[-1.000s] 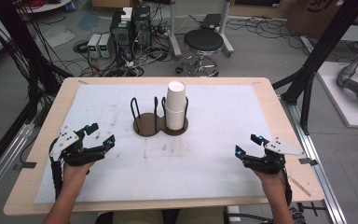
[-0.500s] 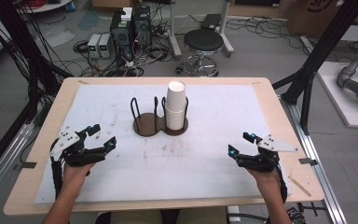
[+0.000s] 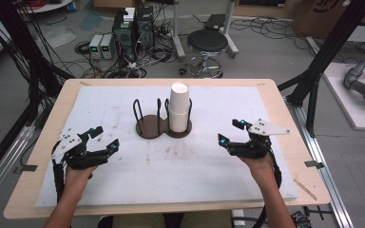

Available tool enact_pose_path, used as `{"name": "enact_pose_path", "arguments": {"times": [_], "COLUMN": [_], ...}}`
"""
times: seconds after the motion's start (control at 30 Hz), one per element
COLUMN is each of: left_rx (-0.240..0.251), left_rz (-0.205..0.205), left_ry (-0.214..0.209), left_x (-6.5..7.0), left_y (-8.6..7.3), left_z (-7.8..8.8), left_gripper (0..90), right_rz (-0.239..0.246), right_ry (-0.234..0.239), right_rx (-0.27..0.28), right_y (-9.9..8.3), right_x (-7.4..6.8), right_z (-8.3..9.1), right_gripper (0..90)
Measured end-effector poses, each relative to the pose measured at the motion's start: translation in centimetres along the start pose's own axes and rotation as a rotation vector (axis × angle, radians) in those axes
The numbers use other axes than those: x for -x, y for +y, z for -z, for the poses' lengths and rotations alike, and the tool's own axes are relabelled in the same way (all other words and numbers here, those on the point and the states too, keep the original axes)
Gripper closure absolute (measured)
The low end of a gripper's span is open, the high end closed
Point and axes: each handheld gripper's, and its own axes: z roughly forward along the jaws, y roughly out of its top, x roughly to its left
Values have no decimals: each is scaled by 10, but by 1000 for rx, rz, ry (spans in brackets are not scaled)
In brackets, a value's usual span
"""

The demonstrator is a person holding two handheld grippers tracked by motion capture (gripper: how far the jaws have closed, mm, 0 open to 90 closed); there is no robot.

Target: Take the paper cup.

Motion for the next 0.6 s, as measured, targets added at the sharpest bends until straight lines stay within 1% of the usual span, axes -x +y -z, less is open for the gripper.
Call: {"name": "enact_pose_path", "arguments": {"times": [0.03, 0.07, 0.1, 0.13, 0.17, 0.2, 0.23, 0.27, 0.3, 0.33, 0.37, 0.4, 0.57, 0.6], "left_rx": [-1, -2, -2, -2, -3, -4, -4, -4, -3, -1, 0, 1, -1, -1], "left_rz": [0, 1, 1, 0, -2, -4, -5, -4, -5, -5, -4, -5, -3, -2], "left_ry": [-1, -3, -5, -7, -9, -12, -13, -16, -18, -19, -21, -22, -23, -22], "left_x": [0, 0, 0, 0, 0, 0, 0, 1, 1, 1, 1, 1, 0, 0], "left_y": [0, 0, 0, 0, 0, 0, -1, -1, -1, -1, -1, -1, -1, -1], "left_z": [0, 0, 0, 0, 0, 0, 0, 0, -1, -1, -1, -1, -1, -1], "left_gripper": [162, 162, 162, 162, 162, 163, 163, 163, 163, 163, 163, 163, 163, 163], "right_rz": [0, 14, 14, 14, 24, 32, 32, 45, 45, 48, 61, 61, 77, 69], "right_ry": [0, 15, 25, 25, 39, 45, 45, 54, 54, 59, 68, 68, 84, 95], "right_rx": [0, 4, 6, 6, 2, -1, -1, -5, -5, -5, -11, -11, -19, -24], "right_y": [0, 9, 14, 14, 23, 28, 28, 37, 37, 42, 50, 50, 69, 76], "right_x": [0, -1, -1, -1, -2, -2, -2, -3, -3, -4, -4, -4, -6, -5], "right_z": [0, -7, -10, -10, -17, -21, -21, -28, -28, -31, -38, -38, -54, -61], "right_gripper": [208, 208, 208, 208, 208, 208, 208, 208, 208, 208, 208, 208, 208, 208]}}
